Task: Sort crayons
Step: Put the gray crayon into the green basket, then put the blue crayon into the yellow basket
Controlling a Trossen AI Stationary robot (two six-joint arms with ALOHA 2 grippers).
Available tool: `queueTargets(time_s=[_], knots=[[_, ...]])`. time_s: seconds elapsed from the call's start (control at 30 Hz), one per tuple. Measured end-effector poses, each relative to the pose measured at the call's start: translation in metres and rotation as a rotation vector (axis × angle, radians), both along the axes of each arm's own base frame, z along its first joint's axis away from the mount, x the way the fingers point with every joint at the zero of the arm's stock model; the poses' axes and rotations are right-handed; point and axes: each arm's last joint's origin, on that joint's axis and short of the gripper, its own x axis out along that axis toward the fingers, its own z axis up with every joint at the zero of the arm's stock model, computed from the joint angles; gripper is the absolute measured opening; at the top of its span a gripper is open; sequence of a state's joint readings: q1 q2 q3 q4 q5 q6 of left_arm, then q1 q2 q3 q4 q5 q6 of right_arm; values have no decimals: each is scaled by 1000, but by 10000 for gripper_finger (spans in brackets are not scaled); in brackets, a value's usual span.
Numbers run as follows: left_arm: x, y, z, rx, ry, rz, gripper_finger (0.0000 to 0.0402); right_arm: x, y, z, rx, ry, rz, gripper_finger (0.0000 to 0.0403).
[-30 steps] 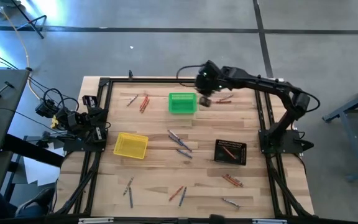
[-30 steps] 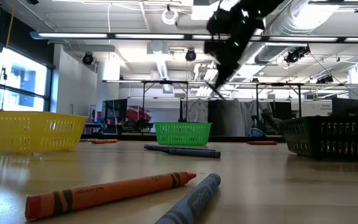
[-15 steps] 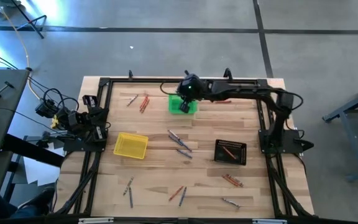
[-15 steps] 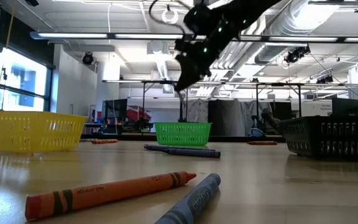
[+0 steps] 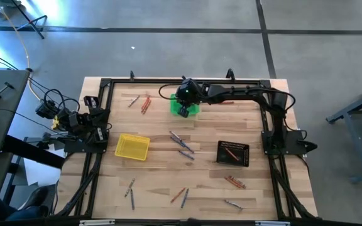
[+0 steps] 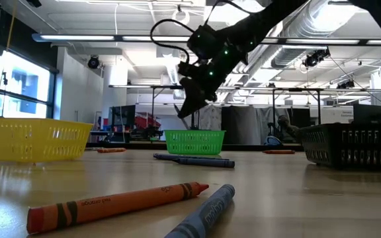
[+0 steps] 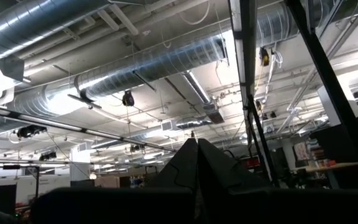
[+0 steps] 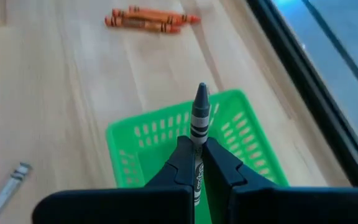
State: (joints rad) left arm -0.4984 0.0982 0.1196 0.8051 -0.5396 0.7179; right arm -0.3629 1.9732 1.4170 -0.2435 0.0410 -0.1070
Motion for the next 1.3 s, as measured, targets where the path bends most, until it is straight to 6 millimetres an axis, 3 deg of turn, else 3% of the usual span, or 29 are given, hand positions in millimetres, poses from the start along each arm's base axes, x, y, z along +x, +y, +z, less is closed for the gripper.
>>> queueTargets(time_s=[0.33,0.77,1.3], knots=[[0,0,0,1,0,0,3,-6,-13,-19,60,70,-69,1],[0,0,0,1,0,0,3,-9,-12,-23,80,119,-71,3],[0,1,0,1,16,37,3,-11,-11,-24,120,125,-113,91]])
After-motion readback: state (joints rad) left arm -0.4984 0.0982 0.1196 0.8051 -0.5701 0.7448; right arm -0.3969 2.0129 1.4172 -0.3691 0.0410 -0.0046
